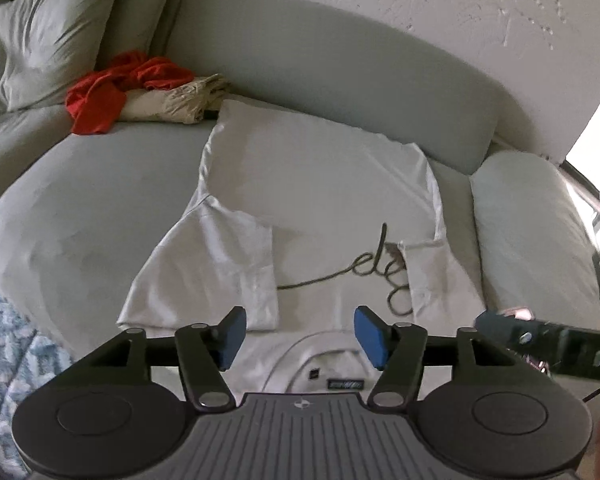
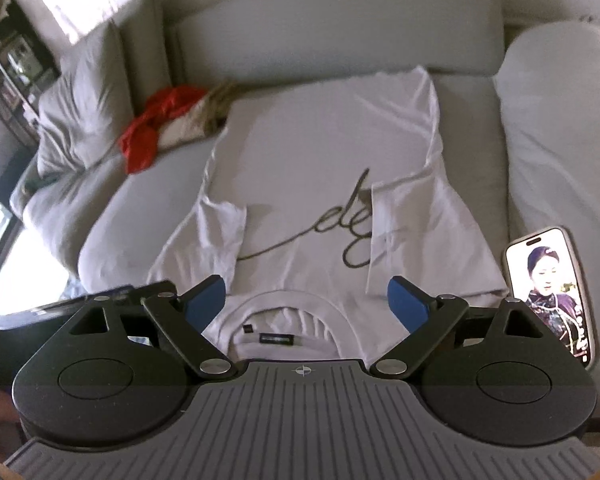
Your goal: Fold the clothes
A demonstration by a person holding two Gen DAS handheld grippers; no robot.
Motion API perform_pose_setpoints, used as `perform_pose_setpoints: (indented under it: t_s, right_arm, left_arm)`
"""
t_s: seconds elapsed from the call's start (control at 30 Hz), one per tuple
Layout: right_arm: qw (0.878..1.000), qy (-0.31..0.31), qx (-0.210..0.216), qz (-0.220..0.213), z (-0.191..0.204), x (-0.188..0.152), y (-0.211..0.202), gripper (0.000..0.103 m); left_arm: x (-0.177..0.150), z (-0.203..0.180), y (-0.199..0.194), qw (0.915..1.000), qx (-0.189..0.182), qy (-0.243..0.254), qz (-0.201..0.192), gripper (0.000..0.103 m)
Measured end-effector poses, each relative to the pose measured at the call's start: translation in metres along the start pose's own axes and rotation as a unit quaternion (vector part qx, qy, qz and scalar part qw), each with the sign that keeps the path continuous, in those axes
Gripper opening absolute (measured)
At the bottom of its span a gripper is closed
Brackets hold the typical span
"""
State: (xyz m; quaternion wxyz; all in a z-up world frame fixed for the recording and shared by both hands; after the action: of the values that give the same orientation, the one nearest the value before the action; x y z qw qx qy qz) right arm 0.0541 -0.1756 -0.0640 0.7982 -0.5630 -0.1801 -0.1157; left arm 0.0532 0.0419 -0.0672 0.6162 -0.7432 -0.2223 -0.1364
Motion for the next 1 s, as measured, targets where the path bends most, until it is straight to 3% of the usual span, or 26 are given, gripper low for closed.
perform_pose_setpoints:
  t_s: [0.1, 0.17, 0.2, 0.27, 0.3, 0.33, 0.37, 0.53, 0.7, 0.83, 0.97, 1.0]
  right_arm:
    - [1.000, -0.012, -0.008, 0.014, -0.004, 0.013, 0.013, 0.092]
    - [1.000, 0.003, -0.022, 0.001, -0.018, 0.021, 0.017, 0.089]
    - [0.999, 0.012, -0.029, -0.007, -0.026, 0.024, 0.018, 0.082]
    - [0.998, 0.051, -0.029, -0.032, -0.051, 0.026, 0.020, 0.046]
    - [0.996, 0.073, -0.021, -0.043, -0.067, 0.027, 0.021, 0.016]
    - [0.993, 0.102, -0.018, -0.051, -0.082, 0.027, 0.025, 0.010]
    - [0.989, 0.132, -0.015, -0.057, -0.098, 0.026, 0.030, 0.010]
    - [0.981, 0.189, -0.014, -0.041, -0.130, 0.042, 0.075, 0.010]
    - [0.987, 0.161, 0.004, -0.013, -0.111, 0.078, 0.130, 0.011]
    - [0.987, 0.130, -0.069, 0.058, -0.097, 0.090, 0.181, 0.012]
    - [0.988, 0.103, -0.096, 0.058, -0.083, 0.095, 0.174, 0.014]
    - [0.989, 0.100, -0.100, 0.049, -0.081, 0.096, 0.168, 0.016]
  left_arm:
    - [0.007, 0.003, 0.006, 0.9998, -0.018, -0.009, -0.004, 0.063]
    - [0.014, 0.009, 0.010, 0.9998, -0.010, -0.012, -0.010, 0.063]
    - [0.019, 0.013, 0.013, 0.9998, 0.000, -0.011, -0.016, 0.062]
    - [0.030, 0.022, 0.022, 0.9996, 0.019, -0.001, -0.019, 0.053]
    - [0.035, 0.025, 0.026, 0.9995, 0.028, 0.003, -0.018, 0.039]
    - [0.040, 0.031, 0.034, 0.9994, 0.032, 0.003, -0.012, 0.026]
    - [0.046, 0.037, 0.042, 0.9993, 0.036, 0.003, -0.006, 0.006]
    - [0.077, 0.069, 0.091, 0.9978, 0.063, 0.017, 0.009, 0.006]
    - [0.095, 0.079, 0.145, 0.9970, 0.039, 0.029, 0.060, 0.008]
    - [0.091, 0.071, 0.164, 0.9938, 0.051, 0.063, 0.076, 0.007]
    - [0.089, 0.061, 0.153, 0.9935, 0.054, 0.077, 0.064, 0.010]
    - [0.089, 0.058, 0.147, 0.9941, 0.051, 0.081, 0.051, 0.019]
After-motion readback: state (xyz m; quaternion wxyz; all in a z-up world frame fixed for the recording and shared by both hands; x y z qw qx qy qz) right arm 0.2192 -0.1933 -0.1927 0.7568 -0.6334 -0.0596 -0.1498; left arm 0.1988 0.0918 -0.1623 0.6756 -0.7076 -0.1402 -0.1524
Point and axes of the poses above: each gripper's, at about its wrist camera, not at the fingertips, and y roughly the way its jaws point, z to its left, x to its top, the point moved 2 cm from there along y, roughly the way its jaws point, and after that the axes turned 10 degrees about z, right-handed, at the moved point
